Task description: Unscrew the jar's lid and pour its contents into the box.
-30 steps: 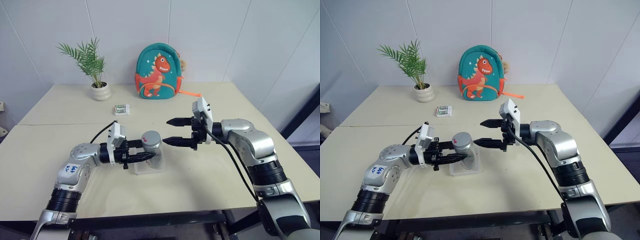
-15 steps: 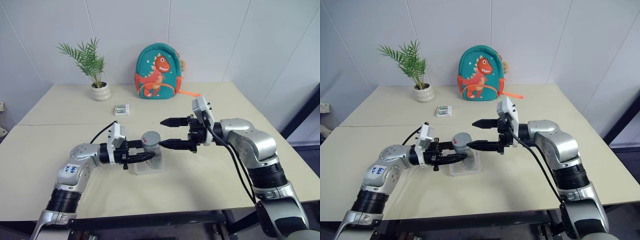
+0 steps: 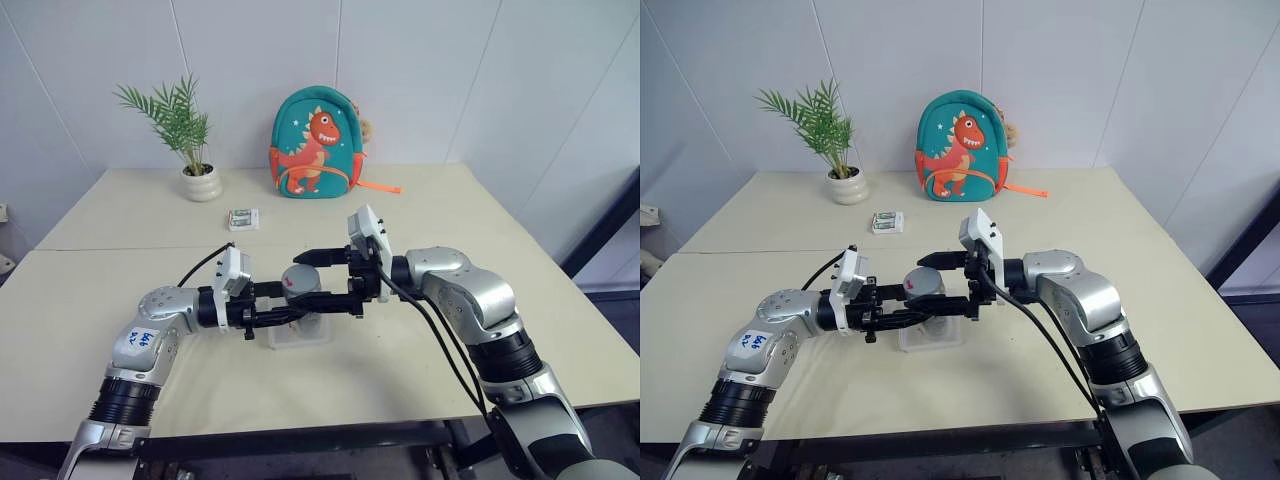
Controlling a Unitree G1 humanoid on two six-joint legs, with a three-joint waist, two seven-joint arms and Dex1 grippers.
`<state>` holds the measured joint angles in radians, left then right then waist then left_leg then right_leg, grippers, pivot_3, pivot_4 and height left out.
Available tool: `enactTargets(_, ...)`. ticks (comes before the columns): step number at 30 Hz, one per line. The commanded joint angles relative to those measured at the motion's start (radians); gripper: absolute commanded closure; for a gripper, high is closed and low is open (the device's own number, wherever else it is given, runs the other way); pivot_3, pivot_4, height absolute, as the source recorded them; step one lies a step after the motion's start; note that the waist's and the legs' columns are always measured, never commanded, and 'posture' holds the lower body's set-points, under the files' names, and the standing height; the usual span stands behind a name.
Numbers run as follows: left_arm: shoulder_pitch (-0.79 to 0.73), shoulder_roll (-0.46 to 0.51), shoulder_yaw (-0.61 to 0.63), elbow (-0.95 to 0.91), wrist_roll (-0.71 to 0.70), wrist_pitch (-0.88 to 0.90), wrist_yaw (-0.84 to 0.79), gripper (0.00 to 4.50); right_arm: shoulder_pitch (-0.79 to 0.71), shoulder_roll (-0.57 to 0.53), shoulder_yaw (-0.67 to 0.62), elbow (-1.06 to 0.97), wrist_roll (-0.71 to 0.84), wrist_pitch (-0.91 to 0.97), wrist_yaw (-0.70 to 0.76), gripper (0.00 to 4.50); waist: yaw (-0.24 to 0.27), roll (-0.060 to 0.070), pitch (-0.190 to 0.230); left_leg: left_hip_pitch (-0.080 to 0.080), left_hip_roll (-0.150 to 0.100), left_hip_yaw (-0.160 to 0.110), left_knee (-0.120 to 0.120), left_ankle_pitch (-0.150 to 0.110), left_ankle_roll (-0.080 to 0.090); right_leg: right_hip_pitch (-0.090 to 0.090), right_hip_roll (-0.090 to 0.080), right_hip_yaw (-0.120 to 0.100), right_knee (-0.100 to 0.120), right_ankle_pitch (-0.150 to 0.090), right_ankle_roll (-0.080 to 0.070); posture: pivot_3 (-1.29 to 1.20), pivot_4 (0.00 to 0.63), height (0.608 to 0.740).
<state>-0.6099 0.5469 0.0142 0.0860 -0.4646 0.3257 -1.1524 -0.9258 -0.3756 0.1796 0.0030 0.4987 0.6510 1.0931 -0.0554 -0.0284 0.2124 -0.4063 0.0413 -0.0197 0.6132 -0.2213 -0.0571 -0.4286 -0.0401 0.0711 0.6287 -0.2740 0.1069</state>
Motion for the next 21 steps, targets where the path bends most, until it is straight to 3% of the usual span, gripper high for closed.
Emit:
enactTargets(1,-0.004,0.006,0.003,-0.028,-0.001,-0.016,-0.003,2.54,-0.028,0.013,-0.011,-0.006,-0.003,-0.025,-0.008,0.03,0.000,0.000,0.000,0.000,0.000,0.000,0.000,0.000,0.000,0.000,0.000,0.000,0.000,0.000,0.000,0.00,0.150,0.740)
enactTargets(9,-0.001,0.011,0.006,-0.032,-0.004,-0.013,-0.004,2.54,-0.032,0.024,-0.017,0.011,-0.003,-0.031,-0.011,0.03,0.000,0.000,0.000,0.000,0.000,0.000,0.000,0.000,0.000,0.000,0.000,0.000,0.000,0.000,0.000,0.00,0.150,0.740)
enactTargets(12,0.003,0.014,0.009,-0.037,-0.006,-0.011,-0.002,2.54,-0.029,0.025,-0.019,0.012,0.002,-0.029,-0.008,0.60,0.000,0.000,0.000,0.000,0.000,0.000,0.000,0.000,0.000,0.000,0.000,0.000,0.000,0.000,0.000,0.00,0.150,0.740)
enactTargets(15,0.005,0.015,0.011,-0.043,-0.009,-0.007,0.001,2.54,-0.027,0.027,-0.016,0.014,0.001,-0.033,-0.004,1.60,0.000,0.000,0.000,0.000,0.000,0.000,0.000,0.000,0.000,0.000,0.000,0.000,0.000,0.000,0.000,0.00,0.150,0.740)
enactTargets(21,0.008,0.018,0.014,-0.048,-0.012,-0.004,0.003,2.54,-0.030,0.032,-0.022,0.014,0.011,-0.028,-0.005,1.60,-0.001,0.000,0.000,0.000,0.000,0.000,0.000,0.000,0.000,0.000,0.000,0.000,0.000,0.000,0.000,0.00,0.150,0.740)
